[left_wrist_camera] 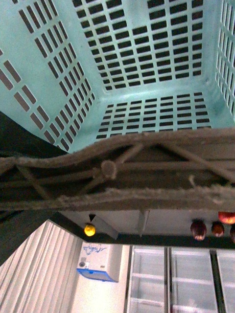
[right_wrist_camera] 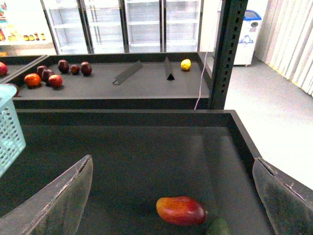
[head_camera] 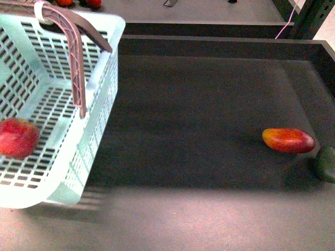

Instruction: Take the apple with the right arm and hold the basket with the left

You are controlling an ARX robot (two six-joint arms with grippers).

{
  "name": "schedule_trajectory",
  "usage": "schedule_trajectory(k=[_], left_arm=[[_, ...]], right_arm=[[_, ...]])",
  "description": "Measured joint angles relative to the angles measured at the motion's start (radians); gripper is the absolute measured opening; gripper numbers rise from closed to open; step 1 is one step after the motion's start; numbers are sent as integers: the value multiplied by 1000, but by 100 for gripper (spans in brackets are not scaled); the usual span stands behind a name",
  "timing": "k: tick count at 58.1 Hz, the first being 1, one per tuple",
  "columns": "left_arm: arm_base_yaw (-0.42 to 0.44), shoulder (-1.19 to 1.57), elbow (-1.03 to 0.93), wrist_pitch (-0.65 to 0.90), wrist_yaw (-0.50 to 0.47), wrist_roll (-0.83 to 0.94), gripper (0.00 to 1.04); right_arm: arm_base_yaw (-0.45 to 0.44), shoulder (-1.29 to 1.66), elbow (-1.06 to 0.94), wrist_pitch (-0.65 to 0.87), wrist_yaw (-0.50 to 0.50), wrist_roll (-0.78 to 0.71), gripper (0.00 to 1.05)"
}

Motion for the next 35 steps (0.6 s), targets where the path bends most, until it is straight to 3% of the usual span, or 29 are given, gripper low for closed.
schedule_trajectory(k=[35], left_arm=[[1, 56, -64, -6, -50, -113, 7]], right_arm=[[0, 0, 0, 0, 0, 0, 96]])
